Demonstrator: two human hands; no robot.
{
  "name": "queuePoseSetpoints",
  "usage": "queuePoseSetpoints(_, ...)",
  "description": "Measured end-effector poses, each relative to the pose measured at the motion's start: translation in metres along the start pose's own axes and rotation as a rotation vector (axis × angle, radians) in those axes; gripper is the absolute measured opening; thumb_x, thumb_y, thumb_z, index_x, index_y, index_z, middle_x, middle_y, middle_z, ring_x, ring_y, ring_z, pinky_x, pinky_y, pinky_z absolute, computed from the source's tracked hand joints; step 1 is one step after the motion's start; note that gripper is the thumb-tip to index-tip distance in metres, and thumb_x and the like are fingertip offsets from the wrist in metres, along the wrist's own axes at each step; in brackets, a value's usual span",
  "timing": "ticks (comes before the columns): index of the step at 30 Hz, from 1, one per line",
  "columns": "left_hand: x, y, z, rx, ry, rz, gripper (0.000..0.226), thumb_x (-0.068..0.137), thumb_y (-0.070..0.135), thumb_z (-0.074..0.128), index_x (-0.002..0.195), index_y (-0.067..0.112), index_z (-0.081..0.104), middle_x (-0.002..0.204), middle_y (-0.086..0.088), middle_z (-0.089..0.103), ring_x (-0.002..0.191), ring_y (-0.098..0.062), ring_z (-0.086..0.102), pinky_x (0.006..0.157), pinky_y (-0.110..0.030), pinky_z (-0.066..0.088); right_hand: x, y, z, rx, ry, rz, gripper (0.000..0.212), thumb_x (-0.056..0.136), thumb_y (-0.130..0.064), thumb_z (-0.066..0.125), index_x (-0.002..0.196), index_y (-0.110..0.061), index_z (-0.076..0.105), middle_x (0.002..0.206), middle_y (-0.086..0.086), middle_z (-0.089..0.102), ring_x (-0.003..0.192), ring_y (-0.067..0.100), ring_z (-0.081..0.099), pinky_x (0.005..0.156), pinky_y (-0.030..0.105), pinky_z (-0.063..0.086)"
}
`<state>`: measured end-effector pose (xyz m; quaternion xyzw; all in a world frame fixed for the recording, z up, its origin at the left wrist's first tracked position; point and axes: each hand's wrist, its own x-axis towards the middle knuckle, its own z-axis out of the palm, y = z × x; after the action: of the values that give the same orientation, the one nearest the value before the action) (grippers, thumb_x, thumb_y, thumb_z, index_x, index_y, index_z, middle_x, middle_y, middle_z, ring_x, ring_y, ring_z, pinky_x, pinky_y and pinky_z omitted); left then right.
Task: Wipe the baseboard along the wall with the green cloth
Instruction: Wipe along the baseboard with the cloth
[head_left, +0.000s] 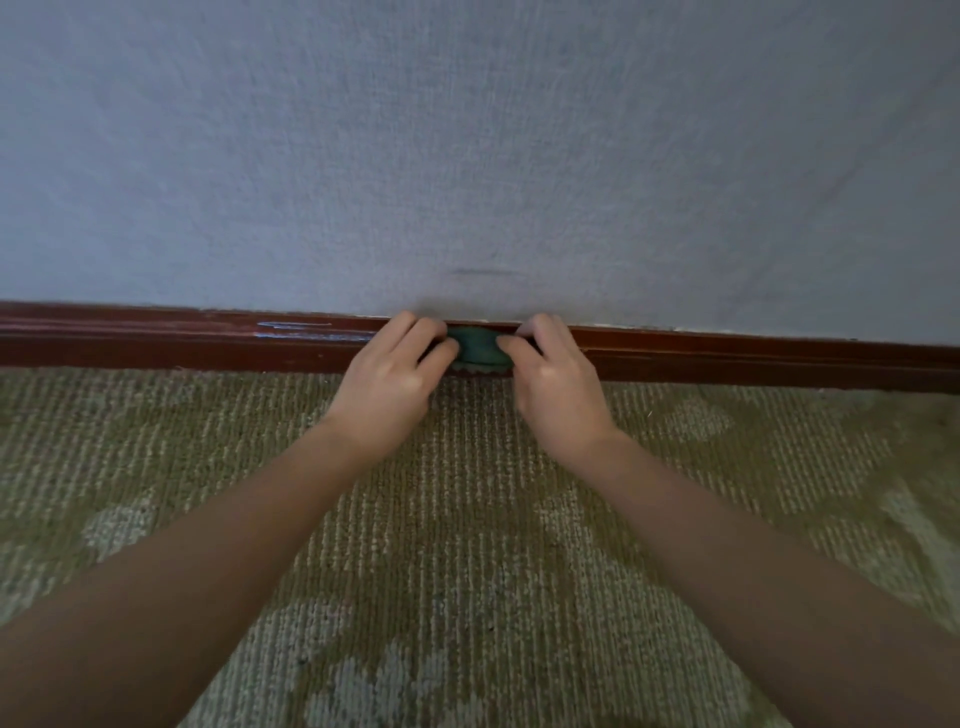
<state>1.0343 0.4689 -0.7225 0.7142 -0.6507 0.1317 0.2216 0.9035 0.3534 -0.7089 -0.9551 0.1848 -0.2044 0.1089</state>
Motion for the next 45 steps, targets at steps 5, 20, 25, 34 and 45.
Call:
queuePoseSetpoints(5, -0.008, -0.011, -0.006, 0.035, -0.001, 0.007, 0.031, 0.059, -0.026, 0.07, 0.088, -0.015, 0.067, 0.086, -0.026, 0.064, 0.074, -0.037, 0.06, 0.063, -0.039, 0.052, 0.005, -0.01, 0.006, 0.05, -0.02, -0.014, 0.033, 0.057, 0.025, 0.068, 0.088, 0.012, 0.066, 0.078, 0.022, 0.057, 0.071, 0.034, 0.057, 0.046, 0.037, 0.05)
queuePoseSetpoints(20, -0.002, -0.012, -0.003, 0.158, -0.07, 0.252, 0.017, 0.082, -0.01, 0.049, 0.086, -0.012, 0.066, 0.08, -0.022, 0.063, 0.07, -0.033, 0.06, 0.062, -0.038, 0.052, 0.001, -0.005, 0.0, -0.022, -0.05, -0.017, 0.028, 0.053, 0.025, 0.07, 0.077, 0.011, 0.064, 0.073, 0.021, 0.057, 0.067, 0.031, 0.057, 0.045, 0.027, 0.04)
queuePoseSetpoints(25, -0.016, -0.025, -0.009, 0.161, -0.033, 0.207, 0.01, 0.078, -0.014, 0.058, 0.084, -0.012, 0.066, 0.076, -0.02, 0.06, 0.065, -0.032, 0.056, 0.057, -0.038, 0.048, 0.011, -0.02, 0.007, -0.008, -0.034, -0.078, 0.024, 0.053, 0.02, 0.074, 0.073, 0.01, 0.065, 0.07, 0.021, 0.057, 0.066, 0.031, 0.057, 0.046, 0.029, 0.041)
queuePoseSetpoints(34, -0.009, -0.012, 0.0, 0.118, 0.032, 0.15, 0.007, 0.076, -0.015, 0.062, 0.078, -0.01, 0.066, 0.072, -0.019, 0.06, 0.062, -0.031, 0.057, 0.055, -0.036, 0.048, 0.005, -0.003, 0.007, -0.005, -0.037, -0.102, 0.028, 0.057, 0.023, 0.071, 0.082, 0.01, 0.066, 0.072, 0.019, 0.058, 0.066, 0.03, 0.057, 0.042, 0.032, 0.046)
queuePoseSetpoints(45, -0.019, -0.034, -0.009, 0.157, -0.073, 0.262, 0.014, 0.083, -0.012, 0.052, 0.085, -0.012, 0.066, 0.078, -0.022, 0.061, 0.066, -0.033, 0.058, 0.059, -0.038, 0.052, 0.012, -0.023, 0.012, -0.001, -0.024, -0.067, 0.024, 0.056, 0.022, 0.071, 0.076, 0.009, 0.067, 0.07, 0.019, 0.058, 0.066, 0.03, 0.058, 0.044, 0.03, 0.046)
